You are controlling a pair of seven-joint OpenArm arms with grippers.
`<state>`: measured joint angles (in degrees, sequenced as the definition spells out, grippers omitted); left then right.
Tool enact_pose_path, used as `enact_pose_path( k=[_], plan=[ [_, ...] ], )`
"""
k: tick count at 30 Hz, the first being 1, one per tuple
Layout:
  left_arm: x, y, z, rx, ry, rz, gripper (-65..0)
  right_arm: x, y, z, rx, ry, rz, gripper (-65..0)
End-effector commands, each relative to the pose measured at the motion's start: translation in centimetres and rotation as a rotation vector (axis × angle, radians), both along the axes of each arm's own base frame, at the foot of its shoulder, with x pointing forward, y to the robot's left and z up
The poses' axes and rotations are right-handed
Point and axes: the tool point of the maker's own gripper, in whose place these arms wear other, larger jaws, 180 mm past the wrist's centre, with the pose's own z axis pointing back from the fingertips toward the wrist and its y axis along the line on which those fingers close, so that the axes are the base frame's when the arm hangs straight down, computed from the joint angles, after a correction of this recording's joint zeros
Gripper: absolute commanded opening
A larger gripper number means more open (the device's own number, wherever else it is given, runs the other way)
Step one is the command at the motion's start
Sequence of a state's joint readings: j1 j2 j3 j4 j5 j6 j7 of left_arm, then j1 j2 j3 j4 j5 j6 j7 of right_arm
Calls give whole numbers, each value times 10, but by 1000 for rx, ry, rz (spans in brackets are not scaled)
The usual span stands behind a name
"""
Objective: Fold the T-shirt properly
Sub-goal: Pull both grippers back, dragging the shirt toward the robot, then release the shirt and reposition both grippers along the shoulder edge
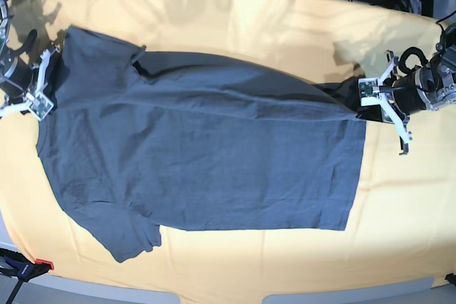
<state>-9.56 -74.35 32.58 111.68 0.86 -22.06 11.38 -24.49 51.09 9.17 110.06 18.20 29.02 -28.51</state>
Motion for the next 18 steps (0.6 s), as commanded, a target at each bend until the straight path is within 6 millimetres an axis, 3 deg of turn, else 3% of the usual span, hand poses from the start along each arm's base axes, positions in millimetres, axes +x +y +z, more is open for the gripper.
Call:
enact_pose_path(
  k=[1,7,12,18],
  plan=[
    [8,5,13,19,-49,-7,-650,12,-1,14,-6,-45,12,-650],
    [16,5,17,30,-108,-13,-650,42,-13,26,-1,-106,-33,-650],
    [36,10,22,-18,-187,64,-650,55,-20,16,22,-100,-54,-650],
    [48,7,13,-85,-166,71,-650,73,-17,11,17,-100,-54,-650]
  ],
)
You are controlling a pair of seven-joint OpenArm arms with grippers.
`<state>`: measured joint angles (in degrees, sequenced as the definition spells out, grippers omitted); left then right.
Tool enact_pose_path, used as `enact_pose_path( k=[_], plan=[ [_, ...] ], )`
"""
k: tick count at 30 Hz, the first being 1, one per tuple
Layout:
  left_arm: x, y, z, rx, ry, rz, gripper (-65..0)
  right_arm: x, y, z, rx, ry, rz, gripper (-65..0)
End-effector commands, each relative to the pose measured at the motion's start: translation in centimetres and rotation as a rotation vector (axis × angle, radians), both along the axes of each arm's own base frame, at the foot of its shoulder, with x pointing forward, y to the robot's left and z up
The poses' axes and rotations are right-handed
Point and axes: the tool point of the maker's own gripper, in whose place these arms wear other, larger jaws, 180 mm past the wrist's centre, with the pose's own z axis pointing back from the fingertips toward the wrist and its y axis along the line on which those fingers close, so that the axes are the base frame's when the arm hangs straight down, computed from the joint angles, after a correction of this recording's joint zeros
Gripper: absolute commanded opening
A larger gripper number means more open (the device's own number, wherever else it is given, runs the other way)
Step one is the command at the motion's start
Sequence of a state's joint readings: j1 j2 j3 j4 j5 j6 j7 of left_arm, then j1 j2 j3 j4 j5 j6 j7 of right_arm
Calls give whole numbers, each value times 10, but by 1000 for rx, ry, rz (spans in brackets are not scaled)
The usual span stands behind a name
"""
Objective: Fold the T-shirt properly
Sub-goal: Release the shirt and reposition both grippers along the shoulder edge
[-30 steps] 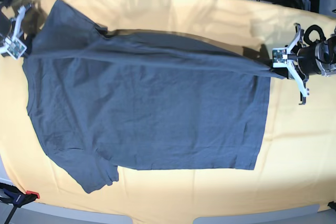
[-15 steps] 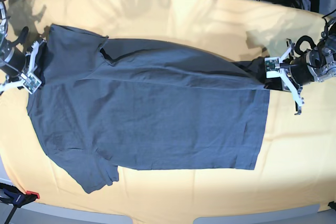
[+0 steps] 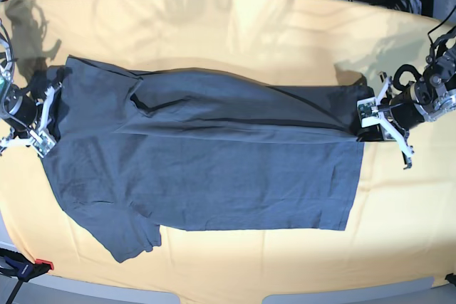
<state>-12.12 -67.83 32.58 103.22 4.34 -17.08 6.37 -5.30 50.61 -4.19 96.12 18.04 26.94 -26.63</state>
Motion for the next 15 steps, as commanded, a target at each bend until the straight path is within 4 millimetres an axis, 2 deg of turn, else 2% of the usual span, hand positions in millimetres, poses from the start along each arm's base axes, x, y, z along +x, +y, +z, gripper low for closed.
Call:
enact_pose_path(
  k=[1,9,15],
  plan=[
    [10,4,14,-4,-48,6,-650,13,-5,21,-16,-64,-1,-650],
    [12,-8,11,-52,-50,-4,-650,30,4,30,-30,-120,1,-650],
    [24,-9,26,-43,-102,-12,-650,35,2,33,-22,-159,-46,-650]
  ],
)
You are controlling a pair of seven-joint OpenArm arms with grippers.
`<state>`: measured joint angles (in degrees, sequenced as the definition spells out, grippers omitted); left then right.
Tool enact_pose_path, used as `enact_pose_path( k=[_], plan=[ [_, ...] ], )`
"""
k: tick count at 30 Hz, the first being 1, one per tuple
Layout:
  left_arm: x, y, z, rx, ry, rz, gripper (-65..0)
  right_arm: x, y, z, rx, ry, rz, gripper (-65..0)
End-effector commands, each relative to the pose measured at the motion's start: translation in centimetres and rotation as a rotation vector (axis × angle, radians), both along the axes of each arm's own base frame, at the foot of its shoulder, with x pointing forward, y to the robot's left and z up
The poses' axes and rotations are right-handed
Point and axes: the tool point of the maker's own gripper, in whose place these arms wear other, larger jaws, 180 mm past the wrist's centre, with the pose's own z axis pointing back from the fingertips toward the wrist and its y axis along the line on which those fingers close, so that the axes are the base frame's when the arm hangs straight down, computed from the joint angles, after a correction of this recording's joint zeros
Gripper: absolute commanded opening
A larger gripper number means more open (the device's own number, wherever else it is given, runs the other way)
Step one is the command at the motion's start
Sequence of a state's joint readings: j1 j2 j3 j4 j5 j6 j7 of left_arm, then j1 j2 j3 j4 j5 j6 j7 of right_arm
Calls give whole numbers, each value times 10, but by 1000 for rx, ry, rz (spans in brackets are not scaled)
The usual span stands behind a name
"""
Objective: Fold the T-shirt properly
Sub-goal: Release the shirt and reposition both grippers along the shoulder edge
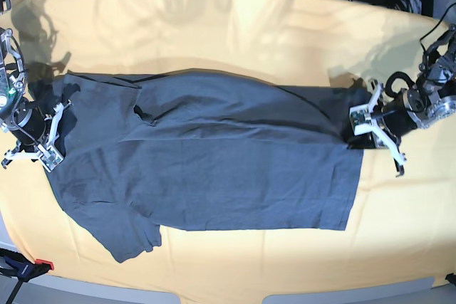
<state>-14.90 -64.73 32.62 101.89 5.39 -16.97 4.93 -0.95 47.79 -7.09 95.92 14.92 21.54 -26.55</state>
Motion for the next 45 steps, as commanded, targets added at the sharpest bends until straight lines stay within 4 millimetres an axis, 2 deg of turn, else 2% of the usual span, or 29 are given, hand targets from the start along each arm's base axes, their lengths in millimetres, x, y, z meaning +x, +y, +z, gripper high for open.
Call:
enact_pose_path(
  k=[1,2,3,4,6,7,8,9,11,15,17,20,23,26,29,33,38,41,45],
  plan=[
    [10,5,18,3,-54,4,-650,12,-12,24,-37,-79,-24,-650],
    [11,5,21,3,-61,4,-650,14,-16,27,-48,-97,-45,-650],
    [13,4,23,-5,-63,6,-650,16,-20,30,-55,-113,-65,-588],
    [14,3,25,-21,-60,13,-595,18,-23,33,-57,-119,-79,-495],
    [17,3,30,-51,-51,36,-418,19,-27,35,-63,-107,-101,-296],
    [19,6,31,-55,-45,59,-322,20,-27,36,-55,-96,-109,-227],
    [21,10,32,-55,-35,85,-244,21,-27,36,-49,-74,-112,-201],
    [22,13,33,-50,-26,100,-207,20,-27,35,-47,-44,-114,-202],
    [12,14,30,-19,44,72,-203,16,-22,31,-29,23,-88,-202],
    [-47,5,16,55,315,-126,-205,-2,9,21,50,151,38,-202],
    [-61,0,21,40,343,-147,-205,-10,28,22,123,192,86,-202],
    [-69,11,16,119,344,-157,-205,-17,51,27,215,218,142,-202],
    [-79,23,-2,177,379,-151,-205,-22,59,27,243,241,165,-202],
    [-95,34,-26,227,435,-149,-205,-25,58,22,228,264,165,-202],
    [-101,42,-42,280,441,-152,-205,-25,52,21,189,269,156,-202],
    [-99,44,-44,294,428,-149,-205,-20,24,24,73,247,96,-202],
    [-96,51,-46,336,410,-152,-205,-14,-6,40,19,207,1,-202],
    [-87,56,-46,325,366,-141,-205,-12,-16,47,4,192,-28,-202],
    [-70,63,-54,318,305,-93,-205,-12,-18,47,-8,193,-36,-202]
  ],
)
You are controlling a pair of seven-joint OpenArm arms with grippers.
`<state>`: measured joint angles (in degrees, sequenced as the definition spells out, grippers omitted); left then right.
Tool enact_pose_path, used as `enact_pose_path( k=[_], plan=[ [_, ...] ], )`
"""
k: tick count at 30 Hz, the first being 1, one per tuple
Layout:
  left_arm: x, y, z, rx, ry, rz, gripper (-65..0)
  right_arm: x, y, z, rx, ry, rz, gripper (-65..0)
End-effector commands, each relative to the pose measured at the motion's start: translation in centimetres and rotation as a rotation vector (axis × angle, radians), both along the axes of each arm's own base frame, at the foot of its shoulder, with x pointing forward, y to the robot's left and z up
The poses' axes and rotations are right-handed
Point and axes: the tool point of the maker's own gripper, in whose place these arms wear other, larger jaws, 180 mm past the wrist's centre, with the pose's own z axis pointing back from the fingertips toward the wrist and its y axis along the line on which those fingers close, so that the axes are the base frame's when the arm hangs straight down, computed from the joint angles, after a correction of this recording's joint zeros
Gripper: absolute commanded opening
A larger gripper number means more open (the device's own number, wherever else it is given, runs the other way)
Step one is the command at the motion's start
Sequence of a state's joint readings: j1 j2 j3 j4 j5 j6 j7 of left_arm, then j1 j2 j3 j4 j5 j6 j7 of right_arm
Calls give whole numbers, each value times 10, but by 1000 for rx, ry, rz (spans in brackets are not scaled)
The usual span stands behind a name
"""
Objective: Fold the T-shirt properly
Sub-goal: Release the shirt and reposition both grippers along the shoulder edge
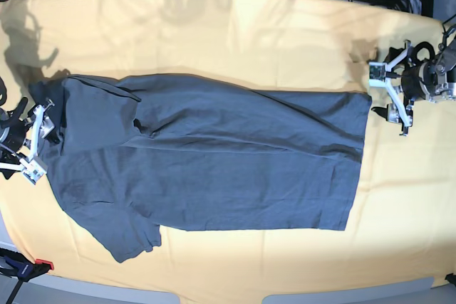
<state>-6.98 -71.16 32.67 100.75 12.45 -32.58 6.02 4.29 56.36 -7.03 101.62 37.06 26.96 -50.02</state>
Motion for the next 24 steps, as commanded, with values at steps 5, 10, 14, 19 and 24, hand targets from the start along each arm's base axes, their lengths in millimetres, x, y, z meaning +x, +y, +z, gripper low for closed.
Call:
enact_pose_path(
  k=[5,10,14,19,24],
  plan=[
    [8,-2,-6,-61,6,28,-205,9,-8,19,-20,-56,-13,-202],
    [9,-14,-12,-90,1,11,-205,7,-10,17,-29,-40,-20,-202],
    [23,-19,-5,-106,-66,15,-250,5,-11,15,-33,-28,-24,-202],
    [38,-20,9,-115,-108,16,-327,1,-14,12,-49,-2,-31,-202],
    [38,-23,10,-136,-104,24,-498,1,-14,11,-45,4,-33,-202]
  ],
)
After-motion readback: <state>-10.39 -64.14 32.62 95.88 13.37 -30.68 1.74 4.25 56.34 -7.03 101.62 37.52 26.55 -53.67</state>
